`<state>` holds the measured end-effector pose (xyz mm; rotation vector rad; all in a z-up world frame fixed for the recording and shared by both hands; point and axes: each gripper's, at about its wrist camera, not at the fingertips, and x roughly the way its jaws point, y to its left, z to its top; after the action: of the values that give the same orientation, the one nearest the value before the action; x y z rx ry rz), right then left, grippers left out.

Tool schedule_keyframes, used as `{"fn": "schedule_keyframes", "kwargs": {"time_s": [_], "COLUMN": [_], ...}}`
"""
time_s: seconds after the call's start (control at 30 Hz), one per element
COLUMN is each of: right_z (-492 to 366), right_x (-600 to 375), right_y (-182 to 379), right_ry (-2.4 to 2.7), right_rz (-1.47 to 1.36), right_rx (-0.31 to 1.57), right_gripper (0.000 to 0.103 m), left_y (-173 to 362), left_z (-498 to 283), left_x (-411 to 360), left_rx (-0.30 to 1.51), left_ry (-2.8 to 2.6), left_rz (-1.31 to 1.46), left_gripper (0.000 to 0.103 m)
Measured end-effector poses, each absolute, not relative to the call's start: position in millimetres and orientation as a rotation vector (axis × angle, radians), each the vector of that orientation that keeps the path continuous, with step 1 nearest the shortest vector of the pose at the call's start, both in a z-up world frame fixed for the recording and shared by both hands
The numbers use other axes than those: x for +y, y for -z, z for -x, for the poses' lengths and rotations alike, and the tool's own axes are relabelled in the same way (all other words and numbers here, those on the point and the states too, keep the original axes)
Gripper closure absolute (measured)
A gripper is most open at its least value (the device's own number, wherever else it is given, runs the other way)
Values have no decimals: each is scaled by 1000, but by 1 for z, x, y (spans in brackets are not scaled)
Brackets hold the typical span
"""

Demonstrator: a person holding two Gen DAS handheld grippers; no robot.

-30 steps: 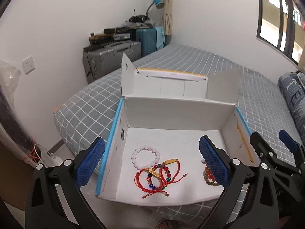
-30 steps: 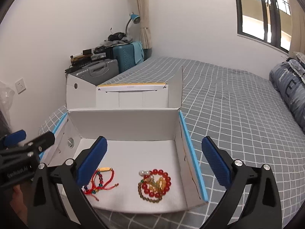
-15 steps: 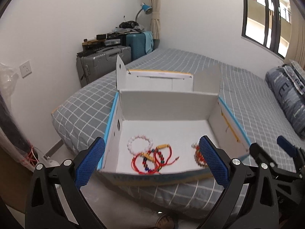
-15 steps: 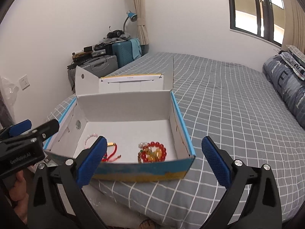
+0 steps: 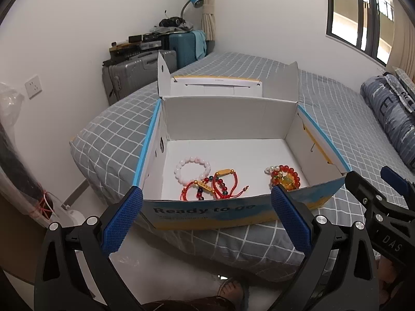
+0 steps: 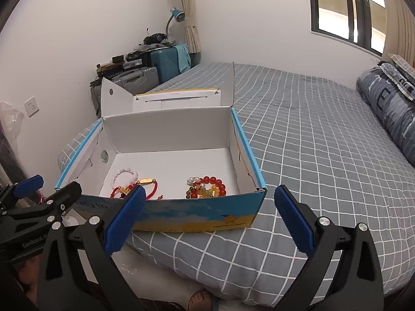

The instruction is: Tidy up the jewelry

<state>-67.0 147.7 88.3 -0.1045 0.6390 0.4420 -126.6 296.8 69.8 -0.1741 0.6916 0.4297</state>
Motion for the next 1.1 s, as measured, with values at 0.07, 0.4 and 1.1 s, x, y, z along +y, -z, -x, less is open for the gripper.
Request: {"fn": "schedule_keyframes", "kwargs": {"time_s": [0.07, 0.4, 1.1], "right_z": [67, 65, 64], "right_x": [147, 145, 147], "right_y": [-88, -87, -84], "right_ry": [-446, -442, -441], "right_rz": [104, 102, 116], "right_rx": [645, 656, 667], "right_gripper": [8, 8, 8], "left_y": [-71, -69, -71], "left_z": [127, 123, 122], "left_x": [297, 294, 294], "left_rx": [687, 703, 695], "left_ry": [-434, -406, -431], "left_rz": [177, 184, 168], "left_gripper": [6, 6, 6]}}
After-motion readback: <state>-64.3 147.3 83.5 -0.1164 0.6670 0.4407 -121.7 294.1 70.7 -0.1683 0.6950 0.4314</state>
